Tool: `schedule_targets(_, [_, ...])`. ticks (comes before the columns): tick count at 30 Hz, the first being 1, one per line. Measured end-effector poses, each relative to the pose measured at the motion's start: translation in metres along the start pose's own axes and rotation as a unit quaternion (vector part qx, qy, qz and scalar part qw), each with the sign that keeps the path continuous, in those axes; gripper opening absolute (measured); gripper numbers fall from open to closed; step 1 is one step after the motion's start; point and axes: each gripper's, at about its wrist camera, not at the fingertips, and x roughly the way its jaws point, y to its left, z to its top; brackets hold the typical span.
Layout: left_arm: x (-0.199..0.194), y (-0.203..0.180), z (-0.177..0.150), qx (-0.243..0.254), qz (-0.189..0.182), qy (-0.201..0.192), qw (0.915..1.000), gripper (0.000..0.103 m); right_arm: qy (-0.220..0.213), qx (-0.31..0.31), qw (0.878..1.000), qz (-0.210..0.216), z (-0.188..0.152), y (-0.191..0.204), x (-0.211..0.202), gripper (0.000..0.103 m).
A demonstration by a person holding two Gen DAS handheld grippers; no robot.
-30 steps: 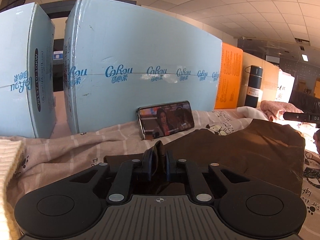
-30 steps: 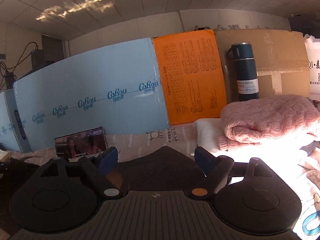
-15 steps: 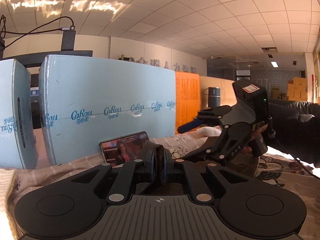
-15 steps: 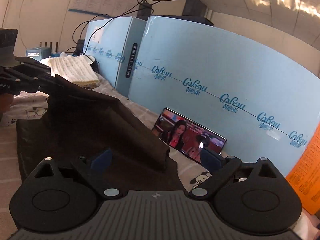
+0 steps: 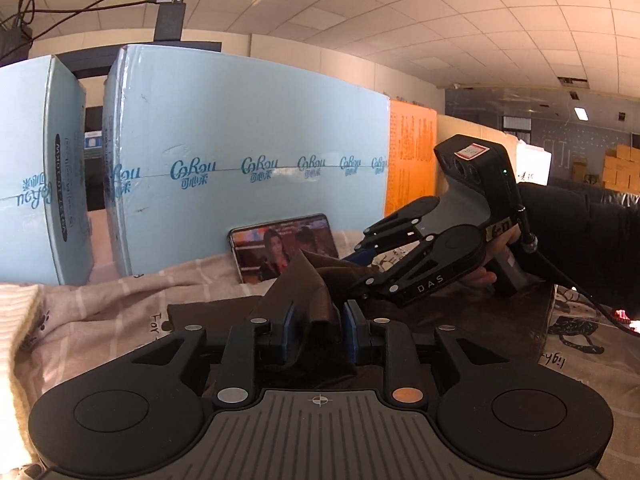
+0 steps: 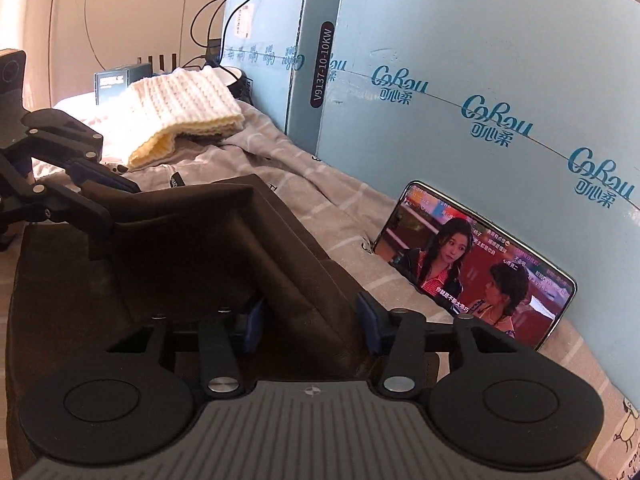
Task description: Fold clothes
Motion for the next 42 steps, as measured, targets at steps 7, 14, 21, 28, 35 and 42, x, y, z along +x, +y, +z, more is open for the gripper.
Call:
schedule_targets(7, [-0.008, -0.006, 0.001, 0.027, 0.022, -0.025, 0.9991, 0.058, -0.045, -0.014, 0.999, -0.017, 0.006, 0.023, -0.045, 0.012])
schedule_targets(14, [-0.042, -0.033, 0.013, 0.109, -0.002, -0.074, 0.9913, 0.058, -0.112, -0.050, 0.991, -0.048, 0.010, 0.081, -0.117, 0.009])
schedule_targets(21, [-0.095, -0.053, 0.018, 0.123, -0.070, -0.102, 0.9846, 0.058, -0.138, -0.122, 0.979, -0.091, 0.000, 0.157, -0.178, 0.008])
schedule_targets(28, [-0.131, -0.064, 0.008, 0.136, -0.150, -0.048, 0.9781, 0.081, -0.139, -0.097, 0.985, -0.035, -0.014, 0.209, -0.219, 0.008])
schedule_targets(35, [-0.133, -0.059, -0.023, 0.175, -0.111, 0.110, 0.9722, 0.091, -0.064, -0.050, 0.996, 0.039, -0.039, 0.243, -0.227, 0.008])
schedule_targets(42, [-0.135, -0.022, -0.048, 0.119, 0.007, 0.183, 0.9760, 0.091, -0.020, -0.004, 0.995, 0.093, -0.057, 0.250, -0.235, 0.015])
